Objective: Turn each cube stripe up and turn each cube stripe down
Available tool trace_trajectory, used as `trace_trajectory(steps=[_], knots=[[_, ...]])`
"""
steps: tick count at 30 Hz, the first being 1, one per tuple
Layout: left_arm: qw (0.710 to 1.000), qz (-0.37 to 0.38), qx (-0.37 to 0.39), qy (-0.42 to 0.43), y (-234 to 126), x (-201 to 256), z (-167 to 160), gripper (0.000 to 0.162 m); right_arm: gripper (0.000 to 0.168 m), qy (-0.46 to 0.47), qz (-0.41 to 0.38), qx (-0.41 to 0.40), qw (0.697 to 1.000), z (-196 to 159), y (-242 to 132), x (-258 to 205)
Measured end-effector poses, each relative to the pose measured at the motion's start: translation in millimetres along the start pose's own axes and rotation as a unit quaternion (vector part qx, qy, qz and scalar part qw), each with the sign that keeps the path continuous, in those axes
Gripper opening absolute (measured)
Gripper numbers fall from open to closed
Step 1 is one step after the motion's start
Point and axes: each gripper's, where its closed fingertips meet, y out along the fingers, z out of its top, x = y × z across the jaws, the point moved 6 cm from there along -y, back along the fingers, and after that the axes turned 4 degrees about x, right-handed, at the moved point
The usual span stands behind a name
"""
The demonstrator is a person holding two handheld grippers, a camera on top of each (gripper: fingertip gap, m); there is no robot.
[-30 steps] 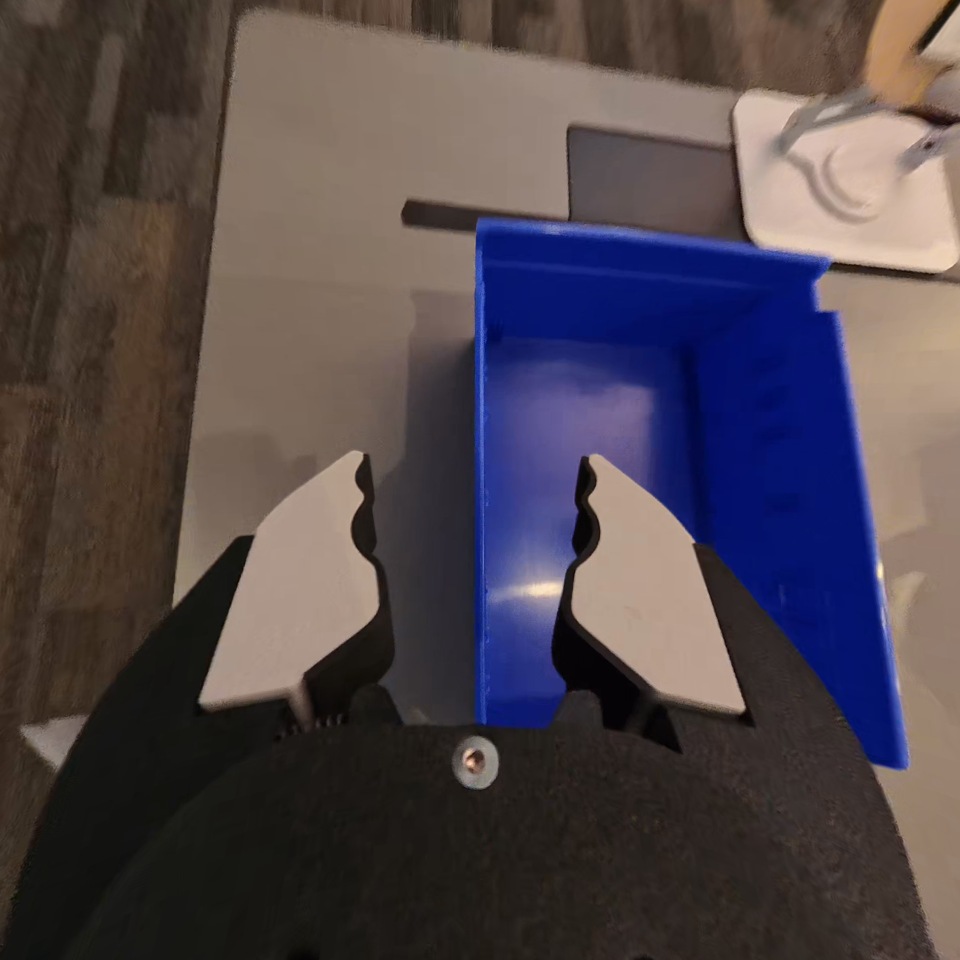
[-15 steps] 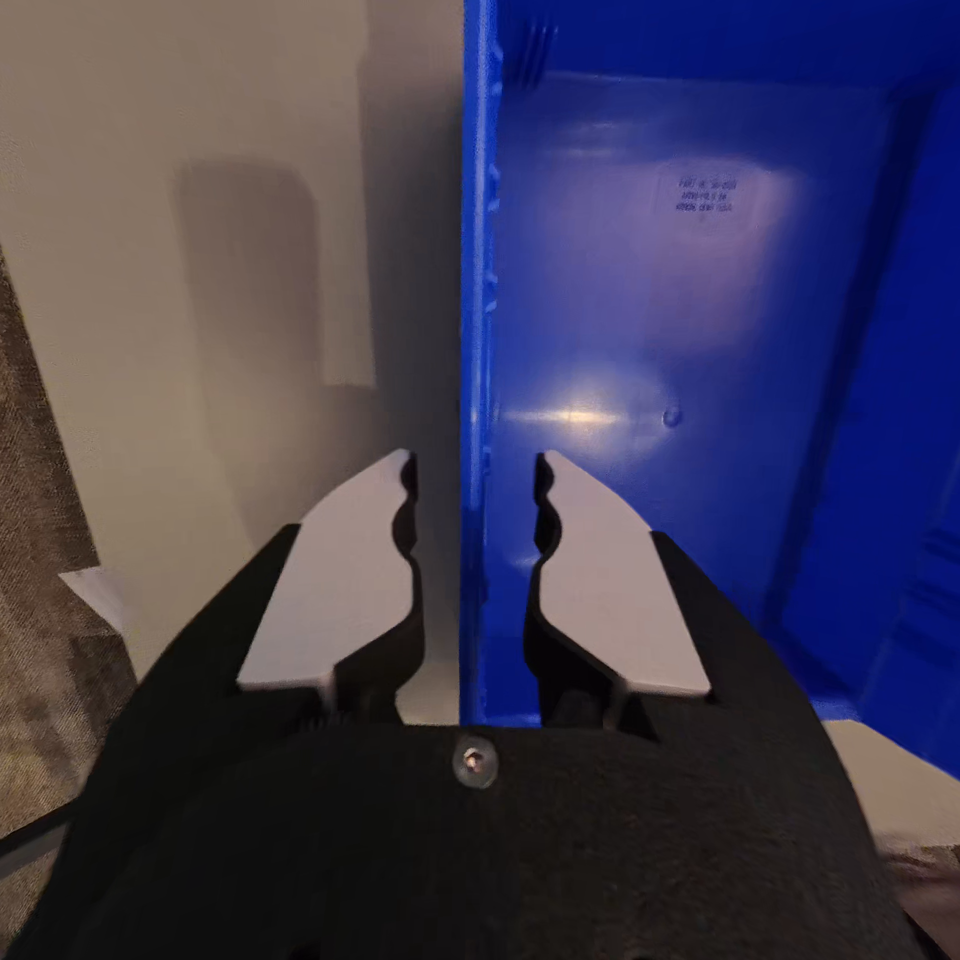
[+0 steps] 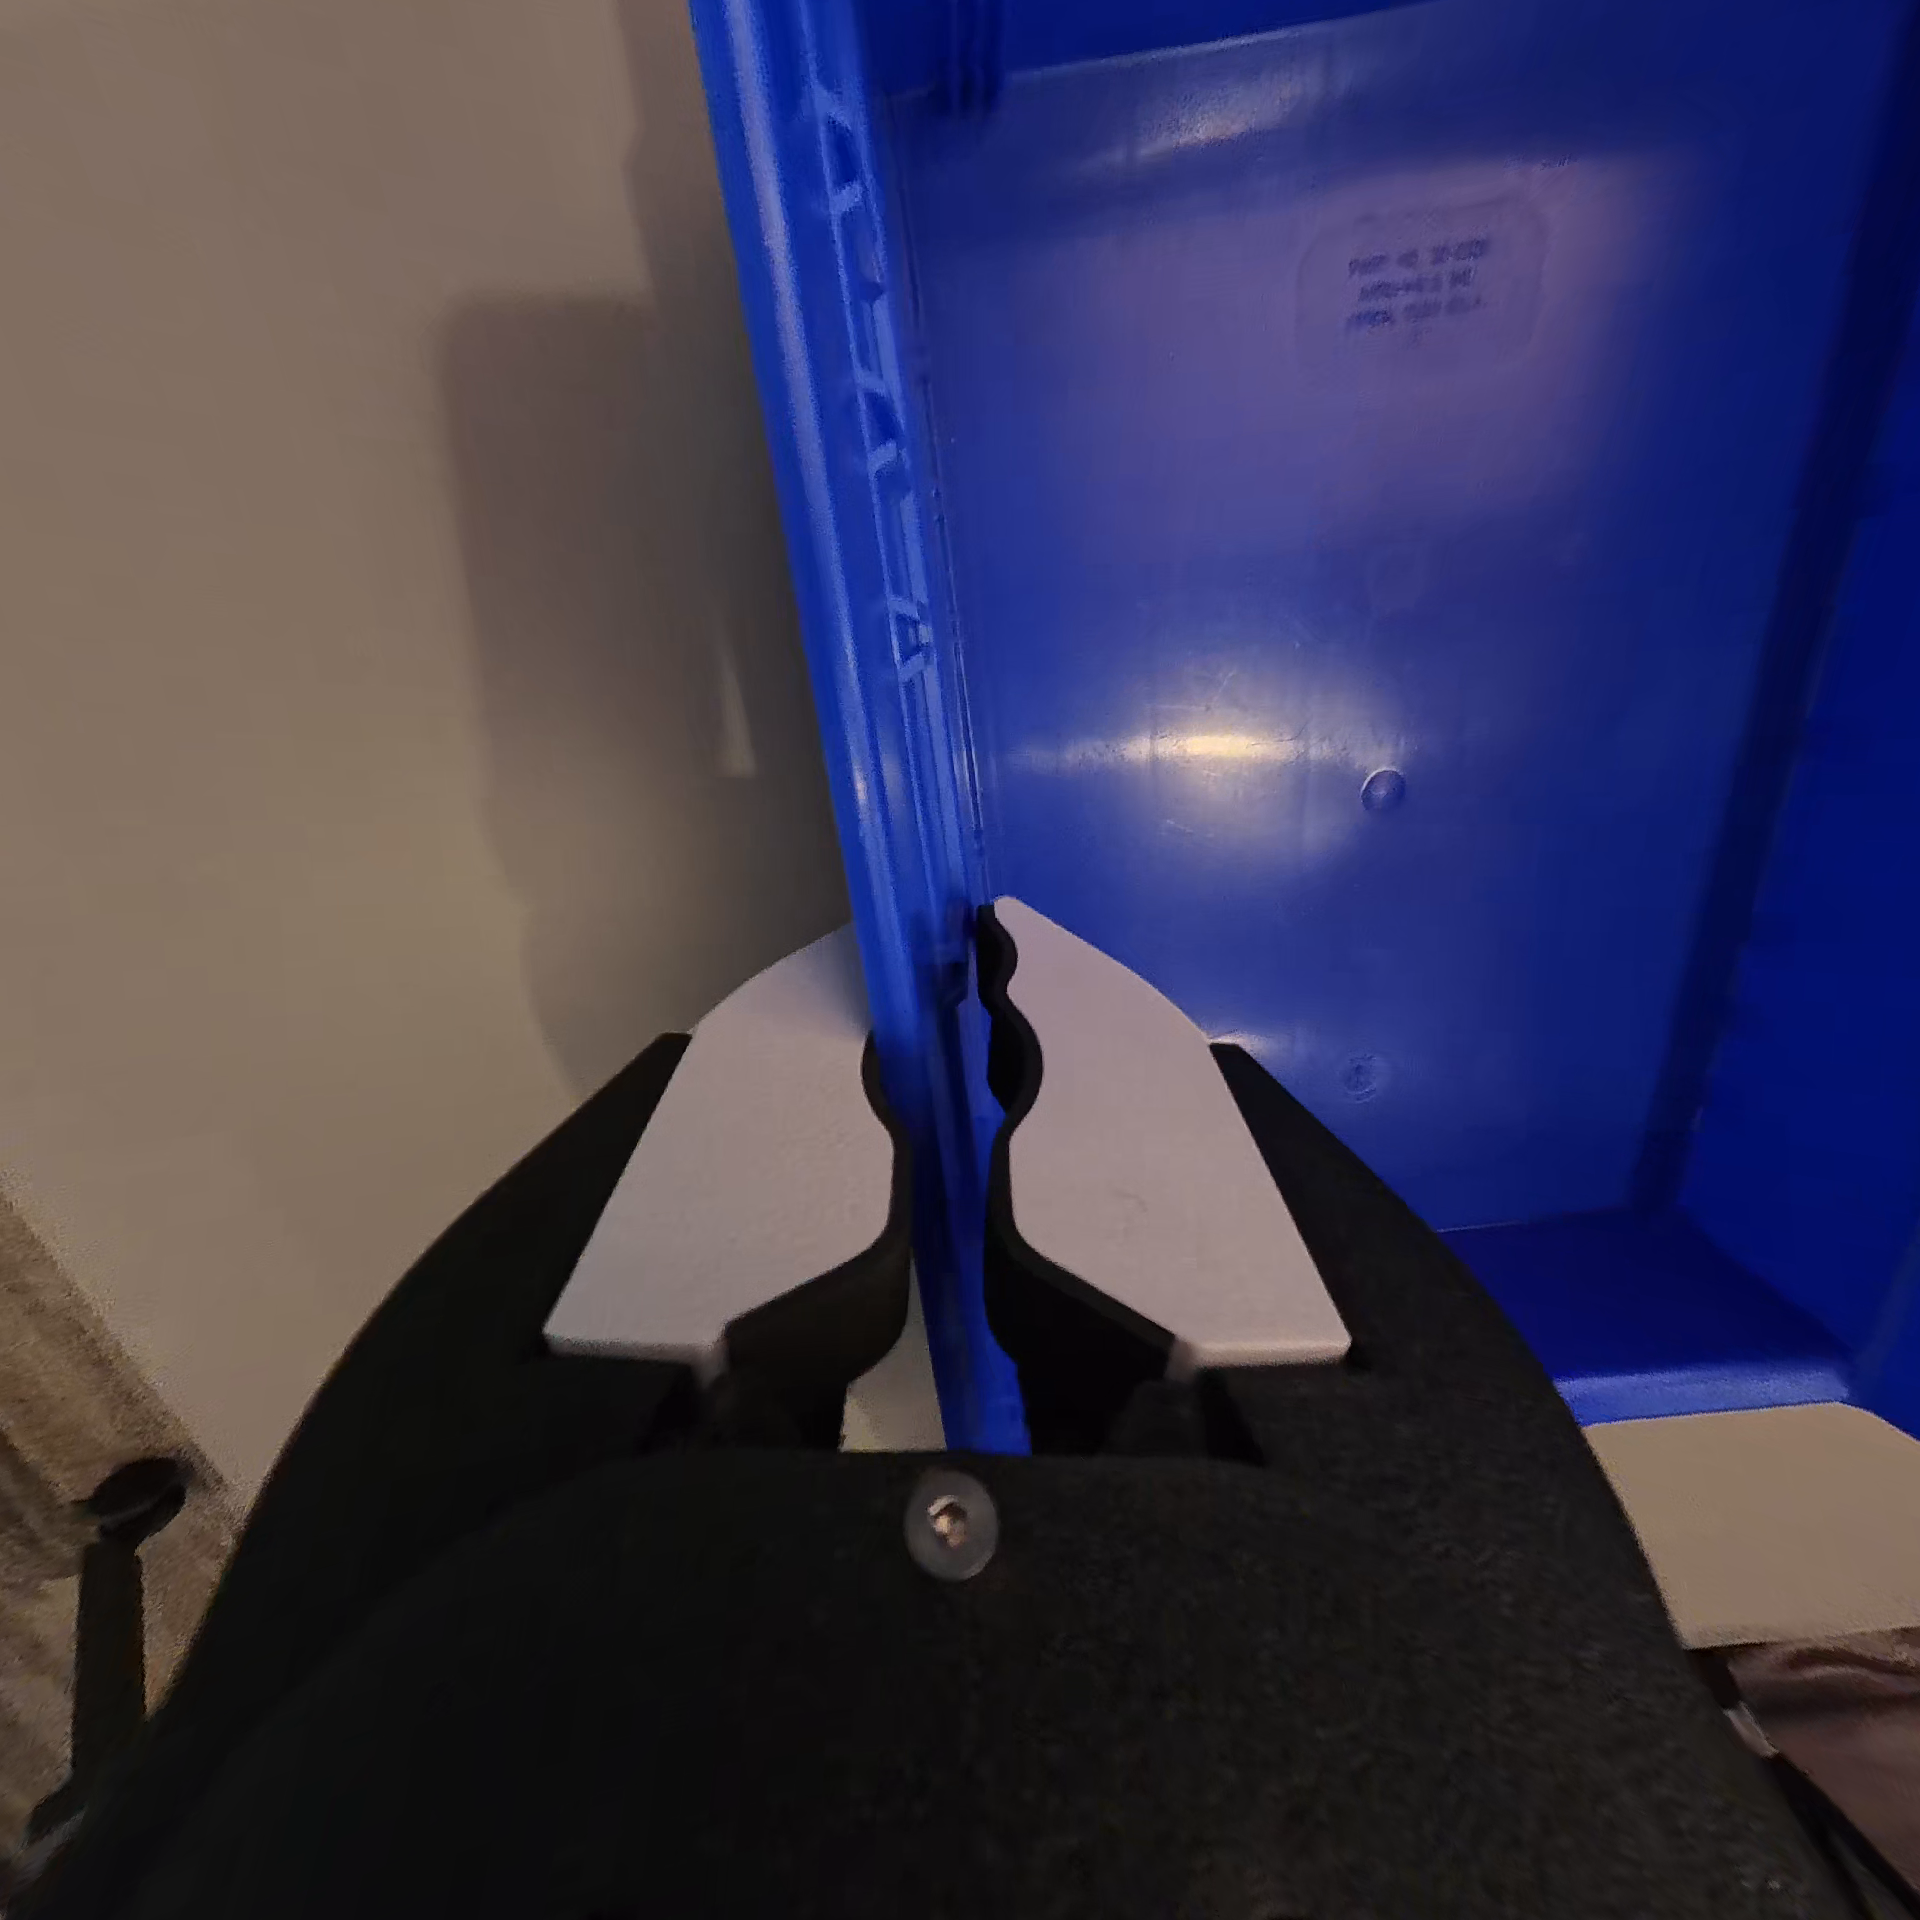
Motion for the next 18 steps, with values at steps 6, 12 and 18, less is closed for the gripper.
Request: trace_trajectory(steps=[6, 12, 18], knots=[[0.999, 0.000, 0.001, 0.034, 2, 33, 6, 0.010, 0.008, -0.046, 0.027, 0.006, 0.999, 17, 5, -49], [0.997, -0.006, -0.002, 0.073, 4, 62, 9, 0.012, 0.012, -0.054, 0.017, -0.003, 0.998, 42, 12, -59], [0.994, -0.025, -0.009, 0.108, 4, 85, 8, 0.012, 0.009, -0.040, 0.034, -0.049, 0.997, 44, 16, -56]])
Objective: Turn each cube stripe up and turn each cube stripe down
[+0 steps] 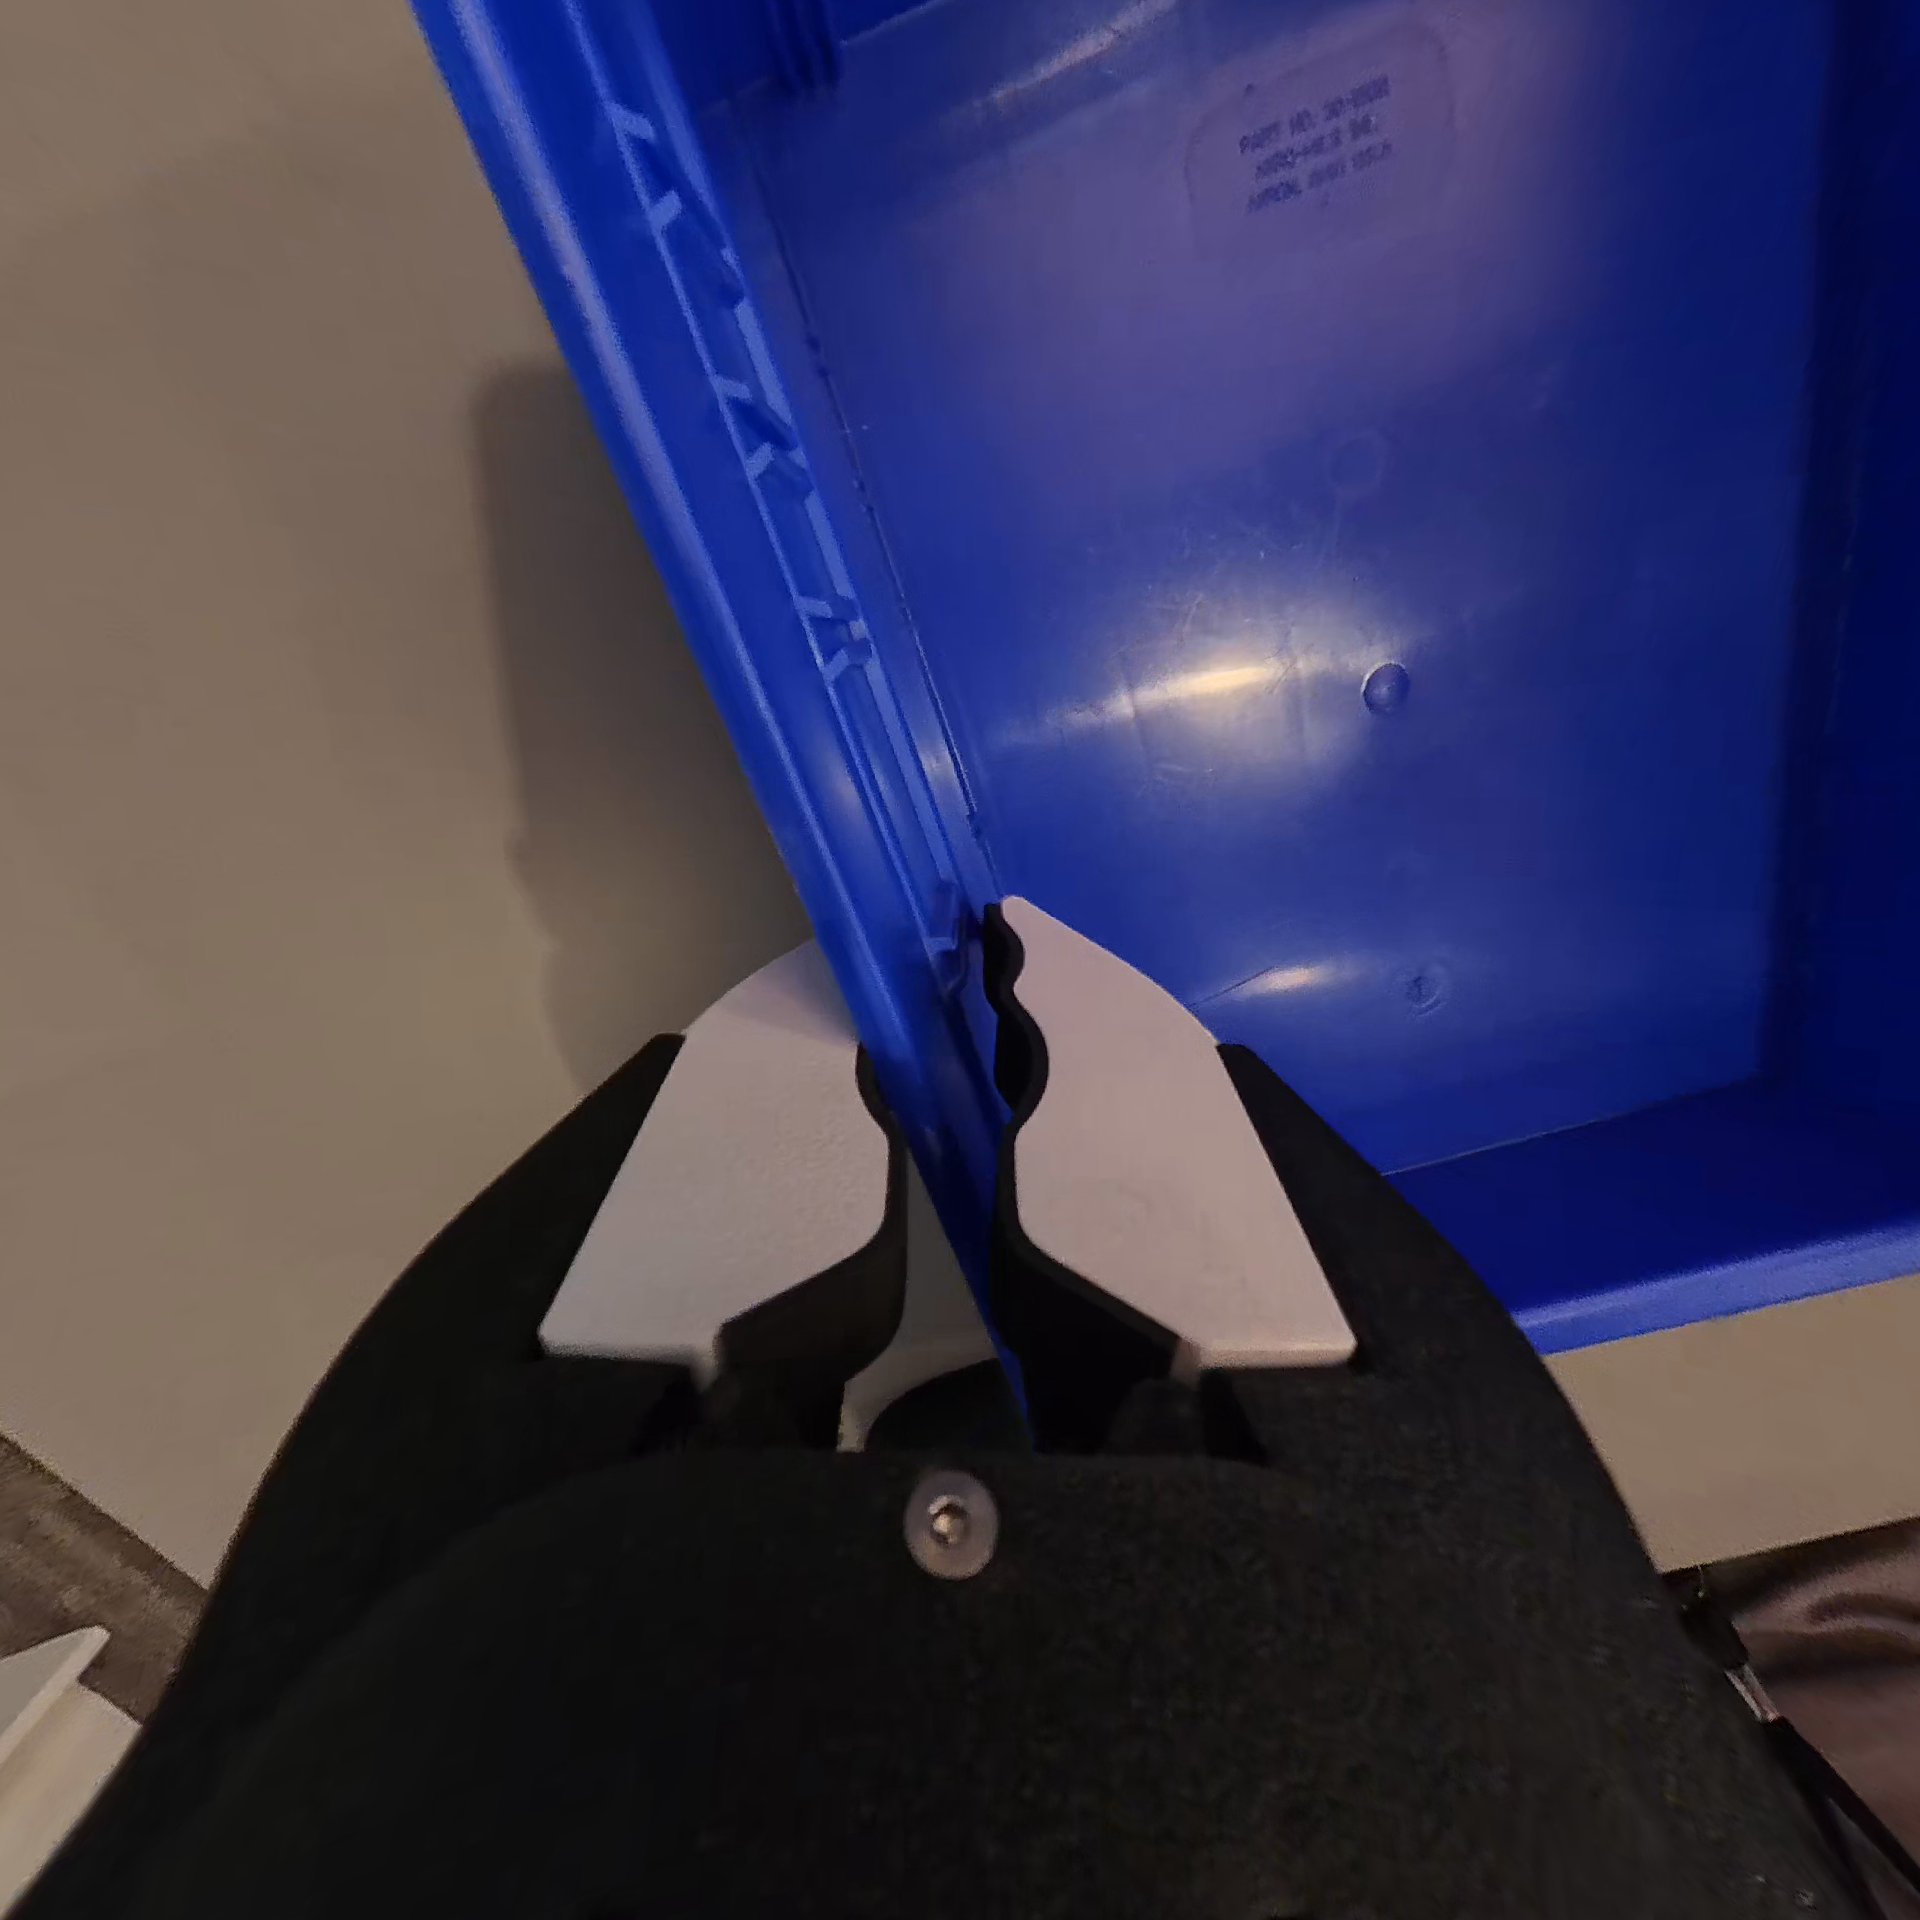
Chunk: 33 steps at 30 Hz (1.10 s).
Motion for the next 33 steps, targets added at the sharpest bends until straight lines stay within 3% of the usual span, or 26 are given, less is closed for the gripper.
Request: trace_trajectory(steps=[13, 15, 17, 23, 33], knots=[[0.999, -0.037, 0.014, 0.005, 2, 7, 0, 0.018, 0.006, 0.032, 0.046, -0.022, 0.998, 1, 3, 5], [0.997, -0.075, 0.013, -0.003, 1, 12, -2, 0.018, 0.006, 0.034, 0.053, -0.020, 0.998, -1, 3, 10], [0.991, -0.135, 0.004, -0.013, -1, 22, -3, 0.028, 0.007, 0.039, 0.049, -0.020, 0.998, -2, 2, 14], [0.989, -0.145, 0.023, 0.007, -8, 23, 2, 0.031, 0.007, 0.036, 0.056, -0.019, 0.998, -2, 1, 20], [0.968, -0.109, 0.224, -0.035, -110, -24, -19, 0.025, 0.007, 0.039, 0.049, -0.001, 0.998, -8, -15, 37]])
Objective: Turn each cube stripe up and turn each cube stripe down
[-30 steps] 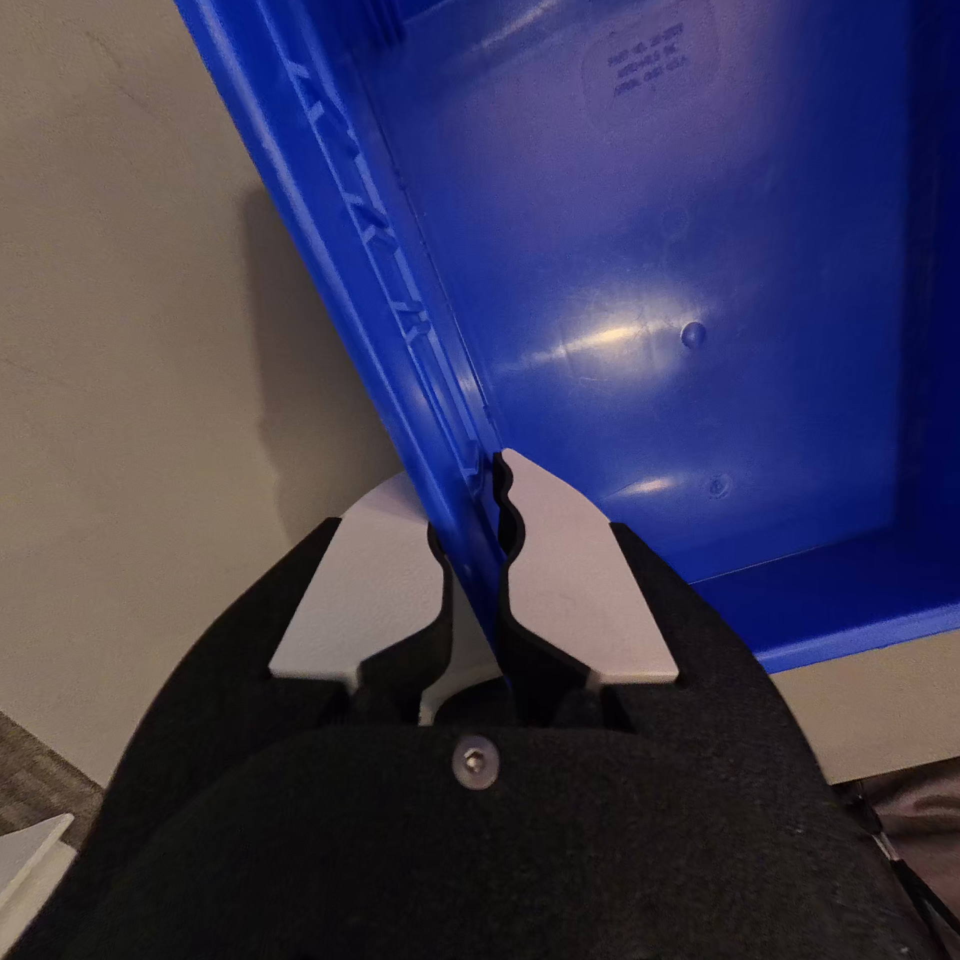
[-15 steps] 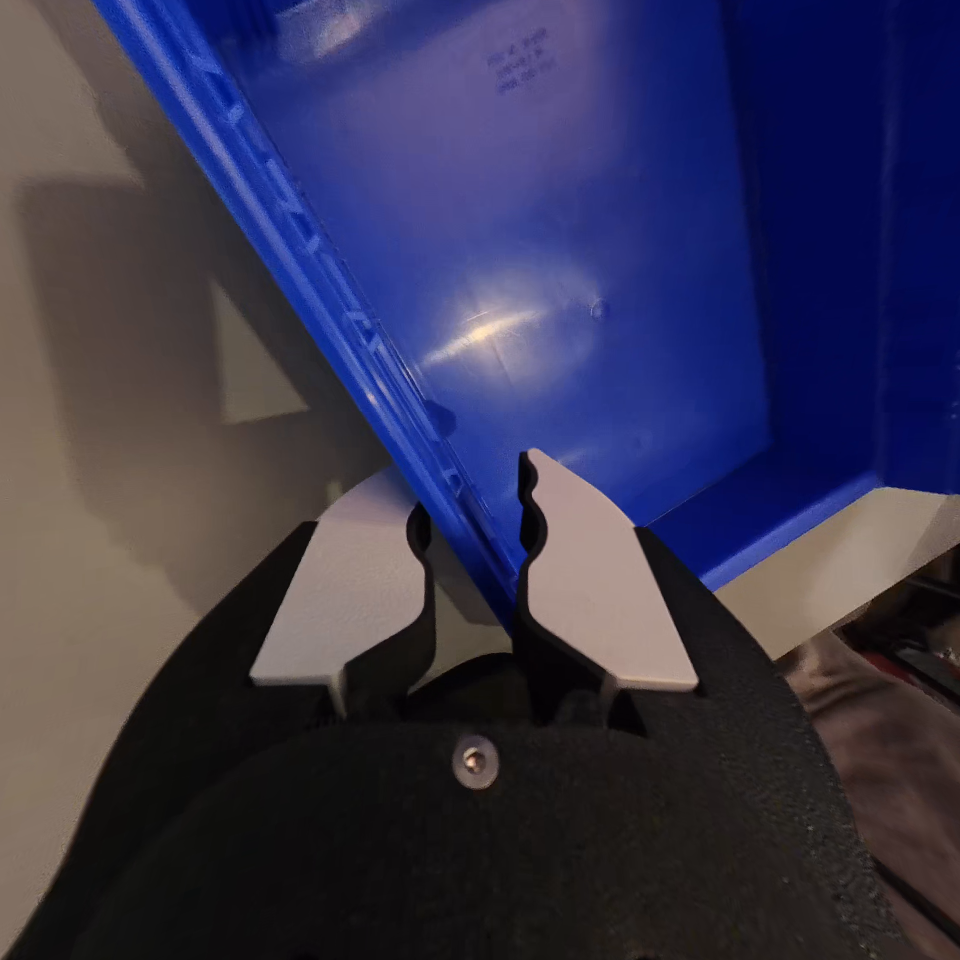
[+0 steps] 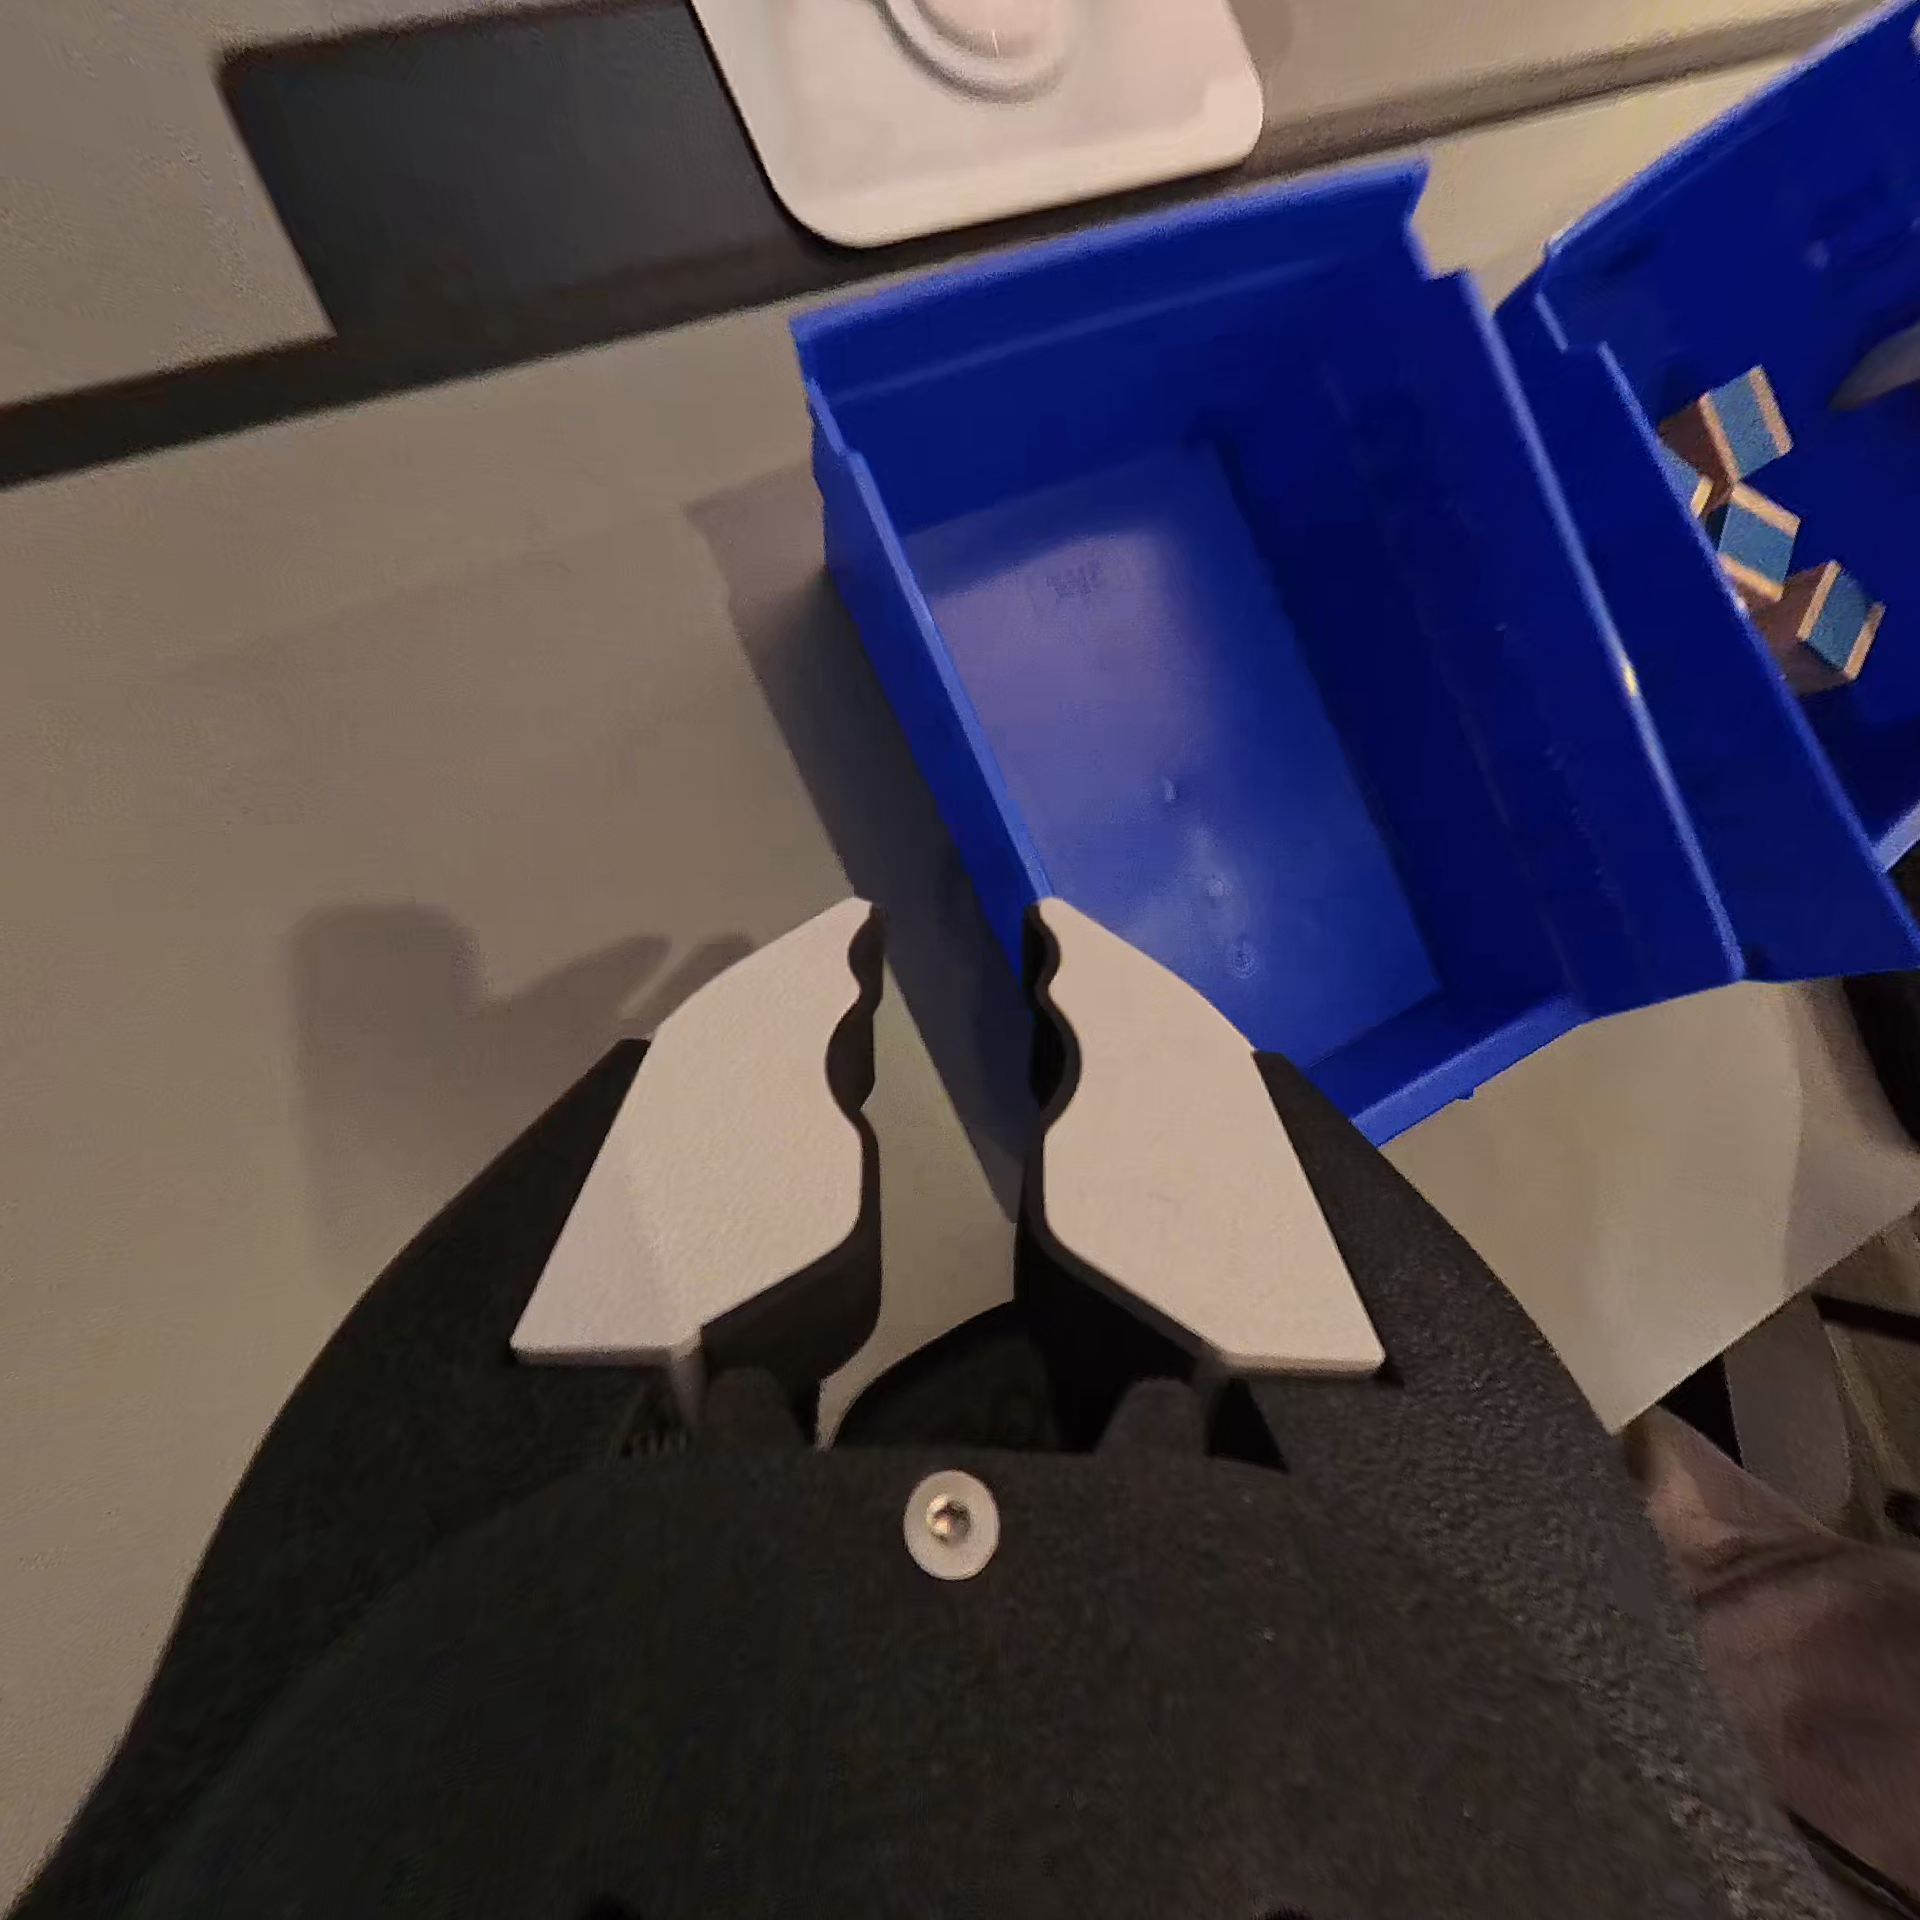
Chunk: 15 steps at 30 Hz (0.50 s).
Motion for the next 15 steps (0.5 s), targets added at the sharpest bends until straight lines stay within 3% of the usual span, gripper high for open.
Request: trace_trajectory(steps=[6, 15], knots=[[0.998, 0.021, 0.055, -0.014, -44, -10, -7, 0.022, 0.007, -0.005, -0.025, 0.011, 1.000, -4, -29, 8], [0.994, 0.035, 0.102, 0.012, -74, 3, -6, 0.021, 0.007, -0.036, -0.078, 0.003, 0.996, -1, -84, -3]])
